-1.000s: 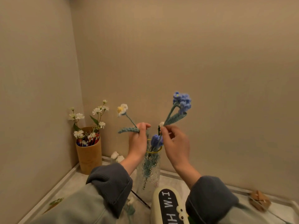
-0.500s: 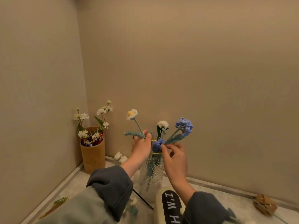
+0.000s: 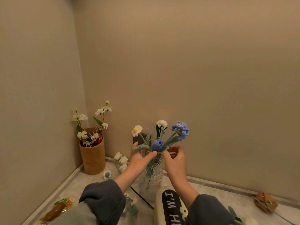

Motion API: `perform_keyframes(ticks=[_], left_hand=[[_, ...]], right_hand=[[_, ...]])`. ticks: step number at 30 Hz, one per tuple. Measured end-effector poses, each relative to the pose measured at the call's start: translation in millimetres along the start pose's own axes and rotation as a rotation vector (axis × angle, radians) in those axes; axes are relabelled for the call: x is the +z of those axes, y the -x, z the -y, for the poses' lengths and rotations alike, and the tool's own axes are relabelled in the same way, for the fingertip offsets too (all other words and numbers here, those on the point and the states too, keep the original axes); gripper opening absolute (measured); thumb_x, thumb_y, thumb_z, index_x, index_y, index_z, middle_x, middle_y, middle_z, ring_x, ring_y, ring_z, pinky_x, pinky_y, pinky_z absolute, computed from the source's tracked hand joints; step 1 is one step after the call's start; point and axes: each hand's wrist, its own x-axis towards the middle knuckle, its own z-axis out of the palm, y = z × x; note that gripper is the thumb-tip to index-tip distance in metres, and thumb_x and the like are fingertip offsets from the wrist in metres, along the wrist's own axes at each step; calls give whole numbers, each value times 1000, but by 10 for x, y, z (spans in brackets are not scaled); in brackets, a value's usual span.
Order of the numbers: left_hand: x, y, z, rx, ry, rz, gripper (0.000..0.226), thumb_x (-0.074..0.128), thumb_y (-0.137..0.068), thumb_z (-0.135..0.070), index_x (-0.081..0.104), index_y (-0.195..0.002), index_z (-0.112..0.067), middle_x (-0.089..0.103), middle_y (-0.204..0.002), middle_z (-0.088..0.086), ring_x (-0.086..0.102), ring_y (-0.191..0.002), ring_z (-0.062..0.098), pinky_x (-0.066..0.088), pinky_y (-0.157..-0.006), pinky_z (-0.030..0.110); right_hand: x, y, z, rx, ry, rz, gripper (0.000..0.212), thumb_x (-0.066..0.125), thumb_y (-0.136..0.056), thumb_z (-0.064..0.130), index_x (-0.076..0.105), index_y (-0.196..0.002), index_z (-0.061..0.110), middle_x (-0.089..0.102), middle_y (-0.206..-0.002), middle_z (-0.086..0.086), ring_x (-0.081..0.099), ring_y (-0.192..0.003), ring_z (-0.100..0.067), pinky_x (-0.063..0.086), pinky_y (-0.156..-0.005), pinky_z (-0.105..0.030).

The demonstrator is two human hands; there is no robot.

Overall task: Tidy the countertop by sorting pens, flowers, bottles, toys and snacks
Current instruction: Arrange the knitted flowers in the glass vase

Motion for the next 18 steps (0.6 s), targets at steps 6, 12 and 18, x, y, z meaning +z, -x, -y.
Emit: perform_keyframes(ticks=[6,12,18], left_hand=[[14,224,-158,222,49,-233,85,77,-78,-18,19,-140,-21,34,-136,1,38,-123,13,32,-98,23],[92,426,-501,611,-56,-409,69,72,-78,-16,29,-131,-27,34,-126,-11,33,-112,-12,18,-93,-3],[133,138,-809,642,-613,-212,31,56,-87,-28,49,-116,-35,54,-108,-22,43,-112,5,20,-108,30]], right_hand=[[-38,-170,-33,142,-130,-78,17,48,-96,13,49,-111,19,57,-107,-4,58,-100,-23,51,-91,-46],[-202,-406,135,246,-201,-64,18,36,-103,17,53,-108,14,60,-104,-7,58,-95,-20,49,-77,-36],[-294,-706,239,397,-389,154,29,38,-102,36,63,-99,21,66,-101,-5,59,-96,-18,47,-83,-37]])
